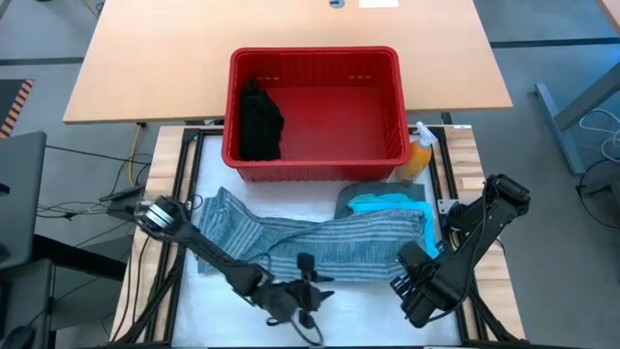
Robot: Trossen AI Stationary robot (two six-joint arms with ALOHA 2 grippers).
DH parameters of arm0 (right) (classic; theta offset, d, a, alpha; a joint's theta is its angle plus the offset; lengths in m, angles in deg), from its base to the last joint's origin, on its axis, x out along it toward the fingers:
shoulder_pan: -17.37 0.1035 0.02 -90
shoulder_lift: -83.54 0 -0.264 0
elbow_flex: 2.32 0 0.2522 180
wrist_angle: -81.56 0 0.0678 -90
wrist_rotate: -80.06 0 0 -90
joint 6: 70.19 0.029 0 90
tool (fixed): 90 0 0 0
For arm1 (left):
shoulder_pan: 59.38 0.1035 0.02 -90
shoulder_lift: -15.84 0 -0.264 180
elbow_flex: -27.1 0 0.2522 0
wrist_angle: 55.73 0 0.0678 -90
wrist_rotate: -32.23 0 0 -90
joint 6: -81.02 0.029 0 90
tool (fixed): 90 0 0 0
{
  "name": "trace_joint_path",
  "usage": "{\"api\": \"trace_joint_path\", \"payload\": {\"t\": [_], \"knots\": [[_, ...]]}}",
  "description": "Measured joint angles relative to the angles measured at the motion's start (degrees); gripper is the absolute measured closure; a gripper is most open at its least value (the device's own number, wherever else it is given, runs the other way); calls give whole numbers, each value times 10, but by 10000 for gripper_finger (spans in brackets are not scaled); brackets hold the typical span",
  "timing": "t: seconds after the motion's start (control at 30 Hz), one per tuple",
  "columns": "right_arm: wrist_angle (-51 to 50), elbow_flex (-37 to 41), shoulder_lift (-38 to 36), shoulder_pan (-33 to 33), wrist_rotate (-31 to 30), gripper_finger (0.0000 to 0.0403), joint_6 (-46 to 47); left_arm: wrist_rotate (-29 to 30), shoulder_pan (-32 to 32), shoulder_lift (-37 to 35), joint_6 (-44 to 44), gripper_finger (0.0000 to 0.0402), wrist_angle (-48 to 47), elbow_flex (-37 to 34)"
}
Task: Fold Laundry from Bin
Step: Fold the blue shirt
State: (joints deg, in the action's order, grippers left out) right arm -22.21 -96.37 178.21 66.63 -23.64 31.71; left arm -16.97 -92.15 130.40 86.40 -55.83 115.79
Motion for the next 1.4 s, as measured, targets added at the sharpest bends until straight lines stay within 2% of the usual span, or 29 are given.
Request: {"api": "trace_joint_path", "payload": {"t": [0.2,0.4,0.5,0.67,0.83,0.97,1.23,1.4], "knots": [[0,0,-3,-2,0,384,-43,-28,19,75,-71,217,-133,127],[1,0,-3,-2,0,380,-65,4,27,134,-36,166,-301,231],[3,0,-3,-1,-2,381,-78,5,27,142,-44,156,-347,254],[1,0,-3,-1,-16,381,-93,21,29,141,-97,154,-359,244],[0,0,-3,-1,-17,380,-102,-12,33,141,-141,154,-358,233],[0,0,-3,-1,-18,380,-106,18,30,141,-148,154,-348,233],[0,0,-3,-3,-25,380,-116,27,32,188,-150,154,-309,258],[0,0,-3,-7,-26,380,-119,70,31,208,-154,166,-347,287]]}}
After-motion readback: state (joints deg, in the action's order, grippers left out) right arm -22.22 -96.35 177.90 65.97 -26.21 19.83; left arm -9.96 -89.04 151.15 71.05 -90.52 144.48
